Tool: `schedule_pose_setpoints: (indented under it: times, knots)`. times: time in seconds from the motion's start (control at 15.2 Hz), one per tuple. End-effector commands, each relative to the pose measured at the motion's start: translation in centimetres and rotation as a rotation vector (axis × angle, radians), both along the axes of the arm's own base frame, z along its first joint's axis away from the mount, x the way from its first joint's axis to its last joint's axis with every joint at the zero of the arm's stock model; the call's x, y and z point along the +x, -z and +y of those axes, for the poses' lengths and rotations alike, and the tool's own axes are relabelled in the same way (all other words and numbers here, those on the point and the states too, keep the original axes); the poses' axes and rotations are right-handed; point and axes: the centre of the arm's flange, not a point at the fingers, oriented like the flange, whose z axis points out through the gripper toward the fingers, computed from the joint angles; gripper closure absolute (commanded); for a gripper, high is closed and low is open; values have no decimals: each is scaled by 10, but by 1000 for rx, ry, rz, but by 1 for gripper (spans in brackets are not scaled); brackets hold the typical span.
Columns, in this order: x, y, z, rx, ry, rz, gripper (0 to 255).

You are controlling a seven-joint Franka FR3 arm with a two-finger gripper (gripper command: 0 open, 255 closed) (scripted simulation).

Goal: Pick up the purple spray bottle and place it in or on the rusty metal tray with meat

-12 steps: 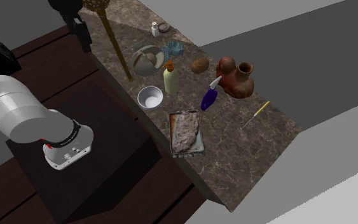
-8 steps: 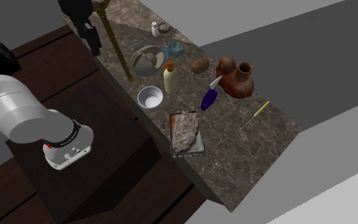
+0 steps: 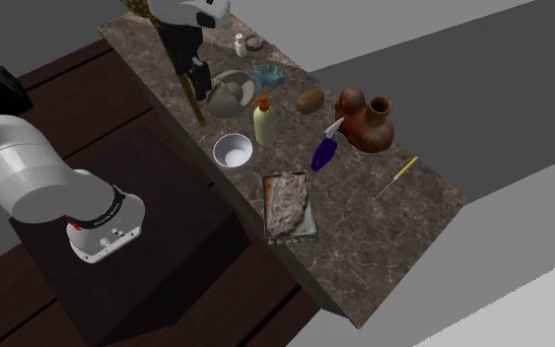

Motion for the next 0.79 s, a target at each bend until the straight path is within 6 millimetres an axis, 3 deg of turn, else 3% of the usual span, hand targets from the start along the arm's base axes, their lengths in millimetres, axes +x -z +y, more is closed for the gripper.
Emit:
schedule_pose_setpoints:
  times: [0.0,0.73]
  knots:
    - [14,14,-18,-6,3,-10,0]
    - [97,76,-108,-29,23,-57,0]
